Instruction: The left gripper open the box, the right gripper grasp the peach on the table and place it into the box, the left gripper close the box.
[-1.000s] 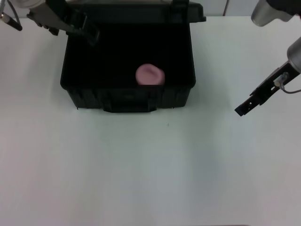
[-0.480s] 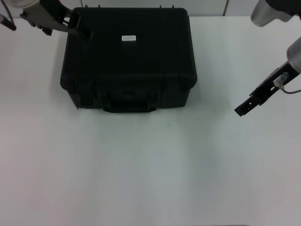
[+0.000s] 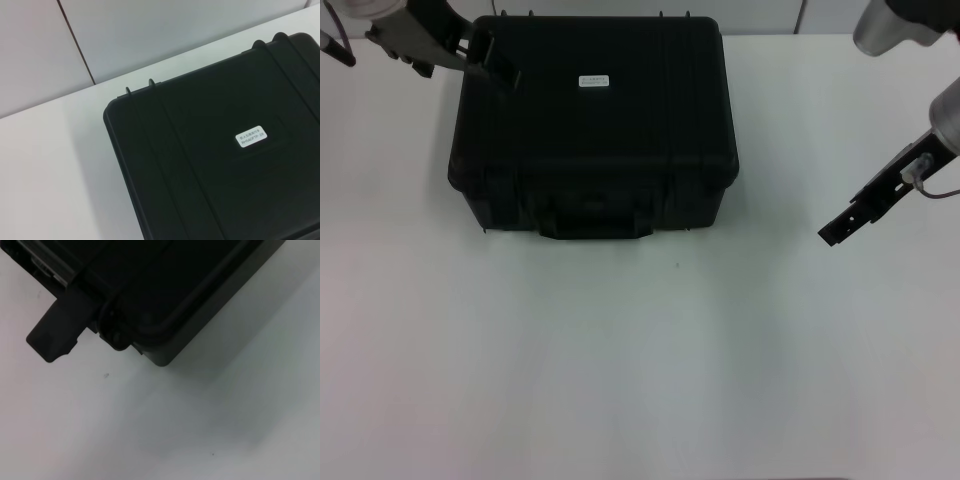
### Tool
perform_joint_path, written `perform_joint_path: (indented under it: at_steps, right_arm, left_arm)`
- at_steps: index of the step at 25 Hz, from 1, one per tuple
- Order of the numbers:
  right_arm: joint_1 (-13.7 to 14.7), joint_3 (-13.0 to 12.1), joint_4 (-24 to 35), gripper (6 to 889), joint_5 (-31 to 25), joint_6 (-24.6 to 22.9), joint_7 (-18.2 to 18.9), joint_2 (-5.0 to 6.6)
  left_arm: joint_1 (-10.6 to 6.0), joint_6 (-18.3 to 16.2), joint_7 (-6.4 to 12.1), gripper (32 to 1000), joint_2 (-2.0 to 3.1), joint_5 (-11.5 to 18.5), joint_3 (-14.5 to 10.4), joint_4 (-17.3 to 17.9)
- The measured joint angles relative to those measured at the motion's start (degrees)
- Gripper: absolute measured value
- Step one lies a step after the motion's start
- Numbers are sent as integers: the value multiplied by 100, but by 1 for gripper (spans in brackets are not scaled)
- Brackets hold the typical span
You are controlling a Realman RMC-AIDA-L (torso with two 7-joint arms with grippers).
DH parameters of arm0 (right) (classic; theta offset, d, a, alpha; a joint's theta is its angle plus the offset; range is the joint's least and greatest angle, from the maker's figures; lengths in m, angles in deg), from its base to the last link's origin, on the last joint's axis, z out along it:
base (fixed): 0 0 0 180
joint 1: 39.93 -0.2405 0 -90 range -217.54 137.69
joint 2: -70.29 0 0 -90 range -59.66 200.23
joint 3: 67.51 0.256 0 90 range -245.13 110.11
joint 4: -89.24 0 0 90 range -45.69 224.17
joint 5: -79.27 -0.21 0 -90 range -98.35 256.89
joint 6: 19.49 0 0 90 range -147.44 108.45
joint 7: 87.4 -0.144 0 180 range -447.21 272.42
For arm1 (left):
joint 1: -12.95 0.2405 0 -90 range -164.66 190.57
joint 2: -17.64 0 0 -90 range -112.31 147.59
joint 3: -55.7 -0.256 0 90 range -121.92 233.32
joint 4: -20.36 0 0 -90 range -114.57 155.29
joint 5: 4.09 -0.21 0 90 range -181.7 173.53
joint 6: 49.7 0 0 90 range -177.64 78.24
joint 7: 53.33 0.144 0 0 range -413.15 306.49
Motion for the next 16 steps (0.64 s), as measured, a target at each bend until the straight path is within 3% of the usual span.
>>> perform_joint_path:
  at_steps: [16]
  right_arm:
    - [-3, 0, 16, 830, 0, 3, -6, -1]
  left_arm:
    - [0, 2, 37, 877, -2, -6, -20, -31]
